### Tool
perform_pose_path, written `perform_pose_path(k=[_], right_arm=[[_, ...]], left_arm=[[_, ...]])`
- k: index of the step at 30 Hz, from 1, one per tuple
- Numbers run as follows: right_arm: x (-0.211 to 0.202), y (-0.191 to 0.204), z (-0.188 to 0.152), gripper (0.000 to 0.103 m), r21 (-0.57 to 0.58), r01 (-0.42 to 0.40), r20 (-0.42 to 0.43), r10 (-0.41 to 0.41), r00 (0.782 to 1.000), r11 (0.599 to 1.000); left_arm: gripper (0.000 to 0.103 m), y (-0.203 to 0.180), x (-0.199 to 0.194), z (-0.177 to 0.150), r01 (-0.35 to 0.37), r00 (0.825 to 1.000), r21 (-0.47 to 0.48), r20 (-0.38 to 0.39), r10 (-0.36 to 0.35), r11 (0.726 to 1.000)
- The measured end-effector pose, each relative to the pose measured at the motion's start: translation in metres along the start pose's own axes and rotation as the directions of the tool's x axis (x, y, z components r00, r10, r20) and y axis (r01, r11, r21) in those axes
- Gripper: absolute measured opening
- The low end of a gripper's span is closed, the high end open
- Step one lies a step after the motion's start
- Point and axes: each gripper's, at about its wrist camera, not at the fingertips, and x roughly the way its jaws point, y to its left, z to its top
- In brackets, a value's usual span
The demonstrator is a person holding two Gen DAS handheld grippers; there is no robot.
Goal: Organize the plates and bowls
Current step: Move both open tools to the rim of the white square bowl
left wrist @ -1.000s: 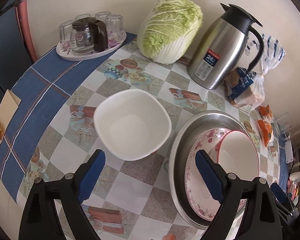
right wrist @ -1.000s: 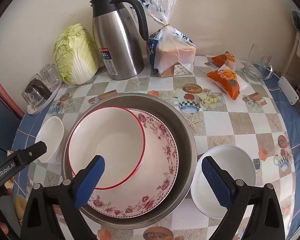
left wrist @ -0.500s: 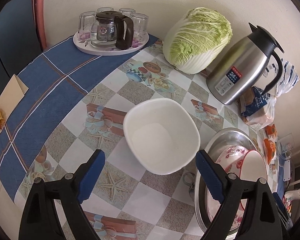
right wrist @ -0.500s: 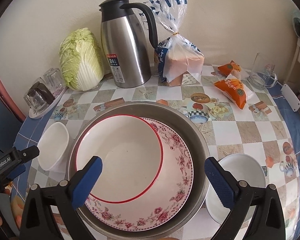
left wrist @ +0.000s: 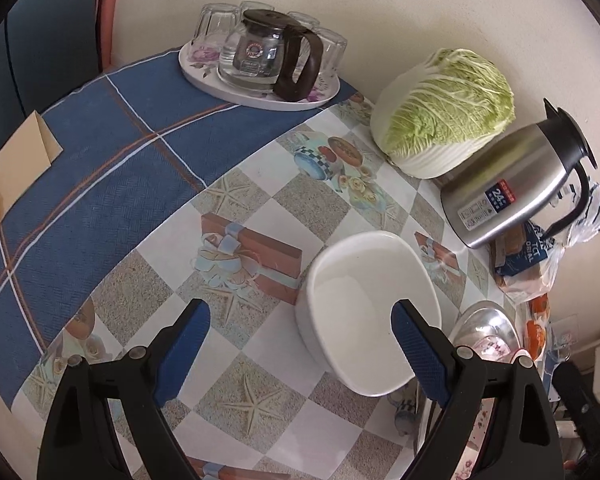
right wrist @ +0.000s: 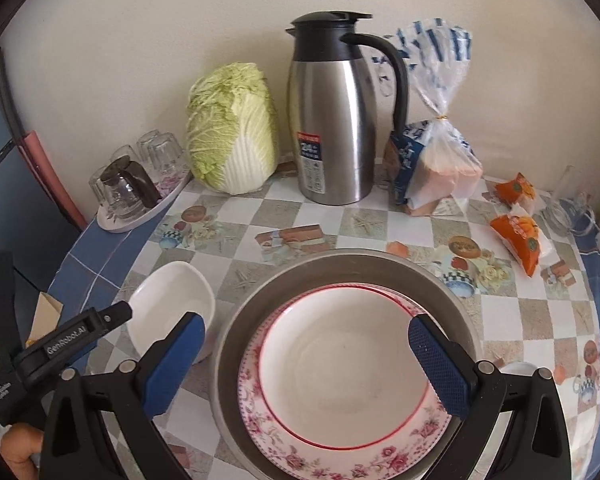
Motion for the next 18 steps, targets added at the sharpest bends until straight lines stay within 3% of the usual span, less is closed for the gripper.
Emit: perform_pose_path(k=[6,13,18], right_arm=[[0.022,0.04,0.023,0.103,-0.038,-0.07,-0.056,0.068,0.996,0.997],[0.057,0.066,0.039,0.102,-0.123,-0.032,-0.121,0.017,0.993,0.992],[0.078,0.071,0.036,0.085,-0.137,-0.024,-0.177,0.0,0.984,0.99]], left_arm=[[0.092,0.017,0.009,0.007,0.028,0.999,-0.045,0.038,-0.026,0.999],[0.092,0.027,0.026,0.011,0.034,0.999,-0.048,-0.038,-0.036,0.998],[0.092,0.031,0.033,0.012,0.032,0.998,-0.069,-0.057,-0.036,0.997]])
